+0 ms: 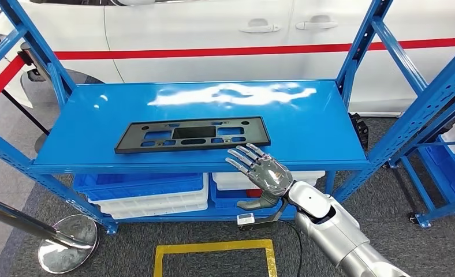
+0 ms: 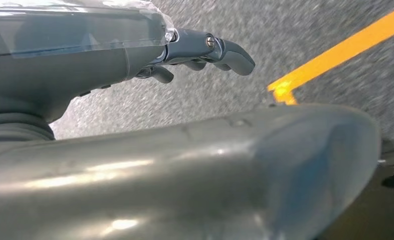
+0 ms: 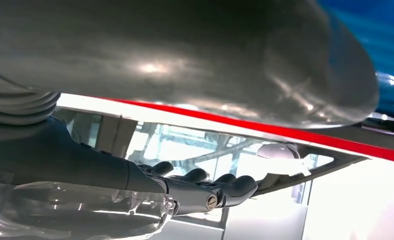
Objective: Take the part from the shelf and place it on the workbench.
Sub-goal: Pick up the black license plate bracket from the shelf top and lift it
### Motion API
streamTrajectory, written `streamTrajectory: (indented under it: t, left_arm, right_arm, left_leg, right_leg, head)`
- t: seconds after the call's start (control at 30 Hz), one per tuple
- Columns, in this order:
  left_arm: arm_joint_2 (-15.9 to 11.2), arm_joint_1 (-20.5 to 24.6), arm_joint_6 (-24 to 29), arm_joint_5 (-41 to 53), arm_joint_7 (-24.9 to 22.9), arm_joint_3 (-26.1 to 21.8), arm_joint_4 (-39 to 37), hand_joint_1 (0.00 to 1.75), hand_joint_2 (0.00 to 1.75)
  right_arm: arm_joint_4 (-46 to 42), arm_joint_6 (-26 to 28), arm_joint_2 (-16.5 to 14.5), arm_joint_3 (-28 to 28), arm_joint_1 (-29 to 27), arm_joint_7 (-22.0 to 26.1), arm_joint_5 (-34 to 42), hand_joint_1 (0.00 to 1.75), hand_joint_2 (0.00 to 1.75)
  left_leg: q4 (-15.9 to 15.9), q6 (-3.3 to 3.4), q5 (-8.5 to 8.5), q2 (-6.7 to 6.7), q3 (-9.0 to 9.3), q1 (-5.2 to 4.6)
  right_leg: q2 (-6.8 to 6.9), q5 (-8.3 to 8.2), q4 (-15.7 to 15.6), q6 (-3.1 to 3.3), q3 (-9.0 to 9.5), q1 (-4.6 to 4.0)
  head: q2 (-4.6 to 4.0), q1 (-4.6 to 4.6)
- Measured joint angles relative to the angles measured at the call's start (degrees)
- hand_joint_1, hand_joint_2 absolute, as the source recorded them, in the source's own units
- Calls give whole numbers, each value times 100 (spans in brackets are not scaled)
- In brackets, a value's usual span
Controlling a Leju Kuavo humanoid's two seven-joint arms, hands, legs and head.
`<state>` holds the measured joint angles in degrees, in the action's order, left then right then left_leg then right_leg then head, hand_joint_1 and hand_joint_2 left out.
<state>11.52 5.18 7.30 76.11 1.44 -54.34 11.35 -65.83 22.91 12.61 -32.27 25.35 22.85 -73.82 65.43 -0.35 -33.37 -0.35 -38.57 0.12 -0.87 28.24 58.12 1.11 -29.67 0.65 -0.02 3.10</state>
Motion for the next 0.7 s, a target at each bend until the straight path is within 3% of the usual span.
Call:
streamTrajectory:
  t: [0.07, 0.1, 0.2, 0.27, 0.33, 0.4, 0.43, 0.47, 0.53, 0.57, 0.6, 0.7]
  left_arm:
    - [-1, -14, 1, 1, -1, 0, -3, 0, 0]
    - [-1, -19, 1, 2, 0, 0, -5, 0, 0]
    - [2, 2, 1, 20, 21, 0, -5, 0, 0]
    - [3, 25, 3, 52, 54, 1, -5, 0, 0]
    - [3, 43, 7, 87, 93, 4, -5, 0, 0]
    - [3, 51, 8, 113, 113, 10, -5, 0, 0]
    - [4, 51, 8, 125, 112, 13, -5, 0, 0]
    - [5, 50, 8, 134, 110, 16, -5, 0, 0]
    - [18, 53, 8, 160, 108, 20, -8, 0, 0]
    - [27, 64, 7, 170, 109, 21, -11, 0, 0]
    - [35, 77, 7, 179, 110, 22, -14, 0, 0]
    - [39, 113, 7, 187, 114, 25, -17, 0, 0]
  right_arm:
    - [18, 1, -3, -19, 0, 3, 4, 0, 0]
    - [25, 2, -3, -27, 6, 4, 13, 0, 0]
    - [28, 17, 23, -37, 49, 8, 73, 0, 0]
    - [33, 37, 50, -48, 60, 26, 106, 0, 0]
    - [41, 47, 58, -75, 52, 47, 116, 0, 0]
    - [40, 30, 57, -135, 47, 51, 101, 0, 0]
    - [33, 5, 53, -183, 50, 46, 76, 0, 0]
    - [22, -39, 46, -238, 60, 29, 29, 0, 0]
    - [5, -202, 16, -408, 123, -75, -169, 0, 0]
    - [1, -306, -21, -522, 178, -156, -298, 0, 0]
    - [-1, -410, -64, -649, 240, -247, -429, 0, 0]
    - [-1, -623, -254, -1010, 412, -520, -672, 0, 0]
  left_leg:
    - [-513, 69, 885, -4, -2, -25]
    - [-629, 103, 1125, -7, 12, -35]
    - [-720, 199, 1145, -7, 181, -25]
    - [-769, 258, 1099, -8, 305, -18]
    - [-779, 297, 1016, -20, 396, -29]
    - [-778, 302, 917, -39, 495, -42]
    - [-778, 299, 863, -46, 562, -50]
    - [-778, 293, 807, -52, 638, -58]
    - [-774, 271, 702, -58, 749, -72]
    - [-771, 246, 659, -64, 774, -77]
    - [-753, 217, 639, -69, 790, -82]
    - [-651, 107, 596, -64, 812, -93]
  right_leg:
    - [-15, 166, -4, -56, 145, -17]
    - [-25, 218, 1, -90, 201, -26]
    - [-17, 167, 257, -205, 174, -25]
    - [16, 206, 795, -264, -149, -10]
    - [31, 543, 1375, -290, -599, -3]
    - [34, 813, 1558, -285, -908, 0]
    - [35, 734, 1406, -270, -943, -2]
    - [37, 482, 1101, -244, -901, -11]
    - [35, -182, 381, -158, -761, -52]
    - [30, -385, 153, -120, -717, -77]
    - [23, -483, 42, -84, -701, -95]
    - [16, -508, -33, 2, -617, -62]
  head:
    - [0, 1]
    - [0, 0]
    - [0, -1]
    - [0, -1]
    - [0, -1]
    - [0, -2]
    - [0, -2]
    - [0, -2]
    - [0, -2]
    - [0, -2]
    - [0, -3]
    - [0, -6]
